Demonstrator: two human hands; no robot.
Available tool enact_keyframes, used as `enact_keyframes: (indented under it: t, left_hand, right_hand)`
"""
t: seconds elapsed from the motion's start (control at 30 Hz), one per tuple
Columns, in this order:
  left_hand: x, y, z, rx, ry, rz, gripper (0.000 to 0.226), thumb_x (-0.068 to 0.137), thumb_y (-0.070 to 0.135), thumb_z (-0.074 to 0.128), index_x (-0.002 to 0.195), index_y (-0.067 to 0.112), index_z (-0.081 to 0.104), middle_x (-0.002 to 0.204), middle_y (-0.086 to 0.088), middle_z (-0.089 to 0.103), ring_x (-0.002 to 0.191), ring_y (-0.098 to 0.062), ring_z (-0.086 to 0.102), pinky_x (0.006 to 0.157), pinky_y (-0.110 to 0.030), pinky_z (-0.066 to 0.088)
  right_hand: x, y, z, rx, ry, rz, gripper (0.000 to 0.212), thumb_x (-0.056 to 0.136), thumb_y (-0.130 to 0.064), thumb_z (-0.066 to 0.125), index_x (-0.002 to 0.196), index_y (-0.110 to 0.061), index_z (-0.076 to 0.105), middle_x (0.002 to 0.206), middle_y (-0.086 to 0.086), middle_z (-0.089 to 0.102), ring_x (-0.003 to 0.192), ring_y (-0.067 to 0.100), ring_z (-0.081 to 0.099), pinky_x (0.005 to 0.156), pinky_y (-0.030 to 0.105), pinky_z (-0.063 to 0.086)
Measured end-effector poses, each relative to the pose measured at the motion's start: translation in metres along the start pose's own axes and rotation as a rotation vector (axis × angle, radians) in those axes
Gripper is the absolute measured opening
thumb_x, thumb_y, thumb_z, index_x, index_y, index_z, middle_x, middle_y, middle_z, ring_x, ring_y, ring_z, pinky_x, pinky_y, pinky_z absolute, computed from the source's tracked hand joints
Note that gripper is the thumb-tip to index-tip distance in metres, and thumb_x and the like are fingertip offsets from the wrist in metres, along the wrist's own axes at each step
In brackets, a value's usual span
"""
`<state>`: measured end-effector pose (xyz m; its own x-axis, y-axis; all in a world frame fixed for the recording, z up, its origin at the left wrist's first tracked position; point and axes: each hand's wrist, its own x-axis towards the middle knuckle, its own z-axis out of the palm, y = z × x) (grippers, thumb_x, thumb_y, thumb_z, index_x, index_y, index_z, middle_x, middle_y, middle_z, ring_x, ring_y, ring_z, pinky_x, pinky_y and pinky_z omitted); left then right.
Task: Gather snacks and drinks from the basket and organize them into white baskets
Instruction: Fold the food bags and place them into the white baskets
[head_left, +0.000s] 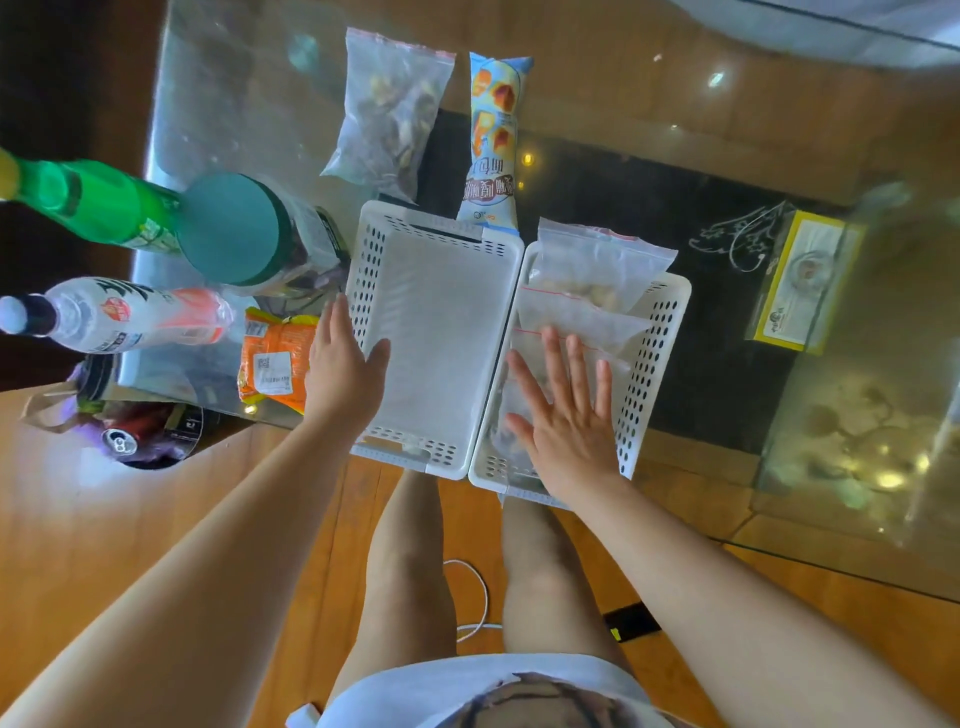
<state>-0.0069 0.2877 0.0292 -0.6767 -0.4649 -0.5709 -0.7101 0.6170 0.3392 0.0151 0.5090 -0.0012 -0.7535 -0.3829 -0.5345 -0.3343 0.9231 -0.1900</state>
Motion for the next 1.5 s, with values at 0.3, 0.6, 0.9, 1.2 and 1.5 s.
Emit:
enact_keyframes:
  t: [0.3, 0.6, 0.9, 1.2, 1.5]
  left_hand:
    - [0.018, -0.01, -0.026, 0.034, -0.284, 0.007, 0.067, 0.091, 0.021, 0.054, 0.149, 0.015, 0.02, 0.156, -0.009, 0.024, 0.141, -0.029, 0.028, 0.111, -0.05, 0.032]
    - [0.048, 0.011, -0.127, -0.028, 0.094, 0.459, 0.061, 0.082, 0.019, 0.065, 0.138, 0.022, 0.042, 0.145, -0.003, 0.042, 0.132, -0.023, 0.04, 0.106, -0.043, 0.033]
    - [0.128, 0.019, -0.131, 0.346, -0.41, 0.036, 0.112, 0.06, 0.038, 0.083, 0.143, 0.037, 0.008, 0.155, 0.0, -0.015, 0.143, -0.031, -0.013, 0.112, -0.06, 0.014]
    - [0.133, 0.028, -0.126, 0.492, -0.542, -0.032, 0.112, 0.064, 0.05, 0.078, 0.143, 0.036, 0.0, 0.146, -0.005, -0.042, 0.142, -0.033, -0.014, 0.108, -0.059, 0.019]
    - [0.136, 0.025, -0.121, 0.495, -0.586, -0.057, 0.108, 0.066, 0.048, 0.077, 0.139, 0.04, -0.002, 0.135, -0.005, -0.052, 0.141, -0.034, -0.018, 0.107, -0.064, 0.018]
  right_hand:
    - [0.004, -0.011, -0.02, 0.025, -0.129, 0.043, 0.07, 0.095, -0.052, 0.018, 0.133, -0.036, -0.039, 0.144, 0.003, -0.044, 0.136, 0.026, -0.036, 0.112, 0.049, -0.019]
    - [0.041, -0.051, -0.093, 0.1, -0.114, 0.1, 0.044, 0.09, -0.037, 0.048, 0.132, -0.028, 0.04, 0.141, 0.004, 0.03, 0.131, 0.023, 0.025, 0.106, 0.038, 0.029]
    - [0.207, -0.107, -0.163, 0.368, 0.076, 0.044, 0.031, 0.09, -0.019, 0.051, 0.12, -0.015, 0.057, 0.127, 0.008, 0.049, 0.12, 0.026, 0.044, 0.096, 0.035, 0.039]
    - [0.326, -0.114, -0.175, 0.16, -0.024, 0.146, 0.053, 0.087, -0.012, 0.05, 0.138, -0.012, 0.036, 0.145, 0.012, 0.033, 0.132, 0.033, 0.031, 0.105, 0.043, 0.033]
    - [0.343, -0.095, -0.181, -0.007, -0.016, 0.2, 0.045, 0.093, -0.019, 0.049, 0.136, -0.013, 0.039, 0.134, 0.016, 0.05, 0.124, 0.036, 0.044, 0.103, 0.042, 0.03]
